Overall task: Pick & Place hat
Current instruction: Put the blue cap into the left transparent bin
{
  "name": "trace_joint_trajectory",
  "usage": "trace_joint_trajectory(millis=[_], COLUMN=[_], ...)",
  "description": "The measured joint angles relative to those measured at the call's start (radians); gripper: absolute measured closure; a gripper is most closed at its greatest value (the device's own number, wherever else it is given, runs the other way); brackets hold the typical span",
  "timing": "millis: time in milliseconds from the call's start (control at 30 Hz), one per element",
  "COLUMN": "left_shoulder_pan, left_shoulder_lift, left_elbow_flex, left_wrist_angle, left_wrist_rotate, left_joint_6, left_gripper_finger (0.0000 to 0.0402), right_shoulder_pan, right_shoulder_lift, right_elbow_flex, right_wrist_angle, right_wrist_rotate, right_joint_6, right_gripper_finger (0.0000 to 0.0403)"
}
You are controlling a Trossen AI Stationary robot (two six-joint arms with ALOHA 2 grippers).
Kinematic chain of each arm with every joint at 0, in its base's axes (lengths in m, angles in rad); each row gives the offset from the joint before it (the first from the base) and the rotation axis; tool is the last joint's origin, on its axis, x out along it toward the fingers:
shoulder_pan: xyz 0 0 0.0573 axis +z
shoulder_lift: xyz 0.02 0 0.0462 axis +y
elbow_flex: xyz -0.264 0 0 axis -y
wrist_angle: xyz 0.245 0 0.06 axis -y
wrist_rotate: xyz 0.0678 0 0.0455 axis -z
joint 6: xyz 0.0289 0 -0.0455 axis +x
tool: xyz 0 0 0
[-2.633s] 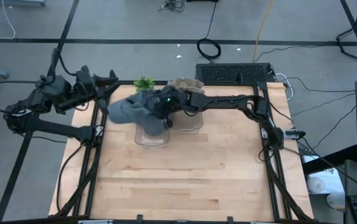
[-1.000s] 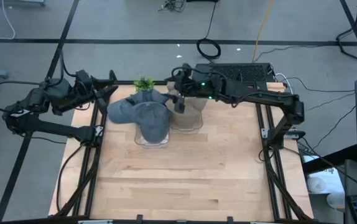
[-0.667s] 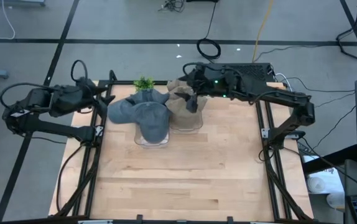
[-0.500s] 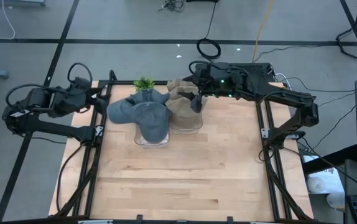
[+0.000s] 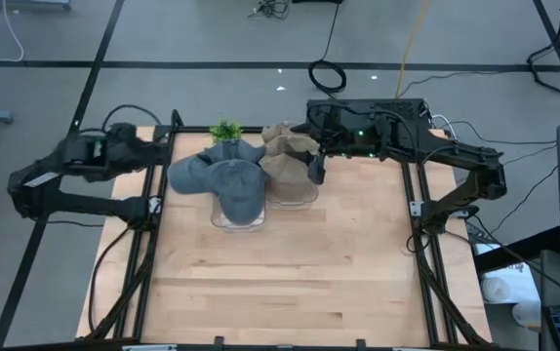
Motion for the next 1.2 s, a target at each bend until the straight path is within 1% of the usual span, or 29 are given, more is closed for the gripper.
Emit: trace_joint_trajectory(millis=[67,233,433,633,767,967,1133,1200], left_shoulder_pan=[0.065,0.242,0.445,0.612,0.691,0.771,0.8,0.806], left_shoulder_lift=[0.041,0.143,0.26,0.367,0.439,0.551,0.636,0.667], left_elbow_flex=[0.0,0.0,0.0,0.0,0.0,0.0,0.0,0.0], left_wrist_angle=[-0.032,-0.028,-0.022,0.076,0.131,0.171,0.26,0.279], left_wrist_rotate=[0.055,0.203,0.298,0.402,0.454,0.465,0.57,0.596], left_joint_6=[0.007,0.127,0.224,0.378,0.452,0.472,0.509,0.521], left_gripper_finger=[0.0126,0.0126,0.0126,0.0126,0.0126,0.0126,0.0126,0.0126], right_shoulder_pan=[0.0,-0.001,-0.001,-0.001,-0.001,-0.001,-0.001,-0.001], right_shoulder_lift=[-0.004,-0.02,-0.042,-0.055,-0.058,-0.057,-0.057,-0.057], right_elbow_flex=[0.0,0.001,0.0,0.0,0.0,0.0,0.0,0.0], right_wrist_angle=[-0.001,-0.013,-0.071,-0.121,-0.127,-0.127,-0.128,-0.128], right_wrist_rotate=[0.0,0.0,0.0,0.0,0.0,0.0,0.0,0.0], right_joint_6=[-0.015,-0.04,-0.107,-0.125,-0.164,-0.21,-0.236,-0.252], right_gripper_finger=[0.0141,0.0141,0.0142,0.0141,0.0144,0.0143,0.0145,0.0147])
